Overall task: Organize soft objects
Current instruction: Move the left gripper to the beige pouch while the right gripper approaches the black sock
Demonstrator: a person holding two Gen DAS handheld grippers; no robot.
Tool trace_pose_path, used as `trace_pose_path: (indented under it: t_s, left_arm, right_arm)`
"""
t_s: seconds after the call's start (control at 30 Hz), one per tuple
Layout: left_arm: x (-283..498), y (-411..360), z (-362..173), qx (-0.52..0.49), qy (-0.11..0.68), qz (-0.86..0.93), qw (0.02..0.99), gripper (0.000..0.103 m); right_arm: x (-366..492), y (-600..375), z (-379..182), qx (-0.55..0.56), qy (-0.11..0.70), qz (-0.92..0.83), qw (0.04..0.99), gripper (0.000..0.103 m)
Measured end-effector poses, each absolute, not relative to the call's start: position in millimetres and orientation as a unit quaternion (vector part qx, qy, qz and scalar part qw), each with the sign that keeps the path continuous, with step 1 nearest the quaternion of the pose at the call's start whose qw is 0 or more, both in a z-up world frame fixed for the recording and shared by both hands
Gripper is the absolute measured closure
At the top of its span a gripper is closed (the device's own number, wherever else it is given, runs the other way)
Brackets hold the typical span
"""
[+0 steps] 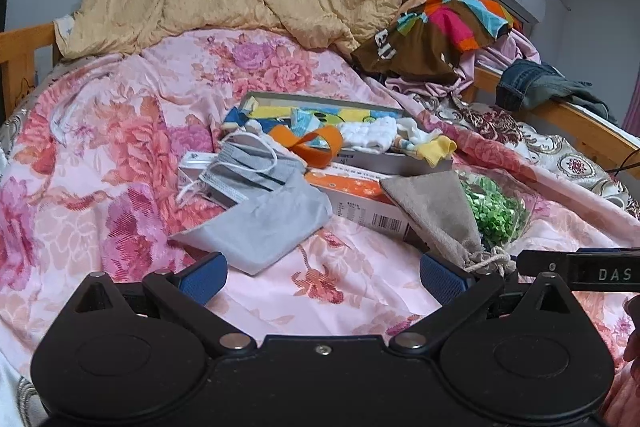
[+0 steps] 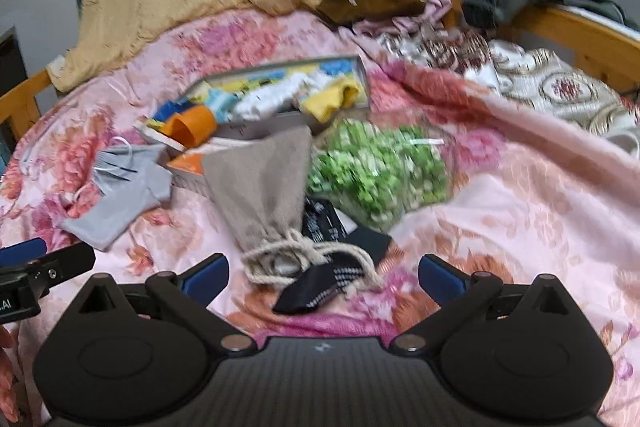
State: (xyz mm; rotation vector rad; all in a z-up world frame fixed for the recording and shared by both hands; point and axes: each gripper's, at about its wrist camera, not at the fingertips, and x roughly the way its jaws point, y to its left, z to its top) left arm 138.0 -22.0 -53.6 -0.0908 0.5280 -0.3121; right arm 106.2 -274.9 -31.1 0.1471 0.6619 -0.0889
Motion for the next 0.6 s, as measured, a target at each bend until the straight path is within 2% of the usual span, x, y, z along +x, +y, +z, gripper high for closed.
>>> trace_pose_path:
  t_s: [0.6]
  left_arm:
    - [197,-74,-60,-0.064,0.294,-0.236,0.924,0.001]
  right_arm:
    - [125,-271,-44,0.061,0.381,-0.03,0.922,0.0]
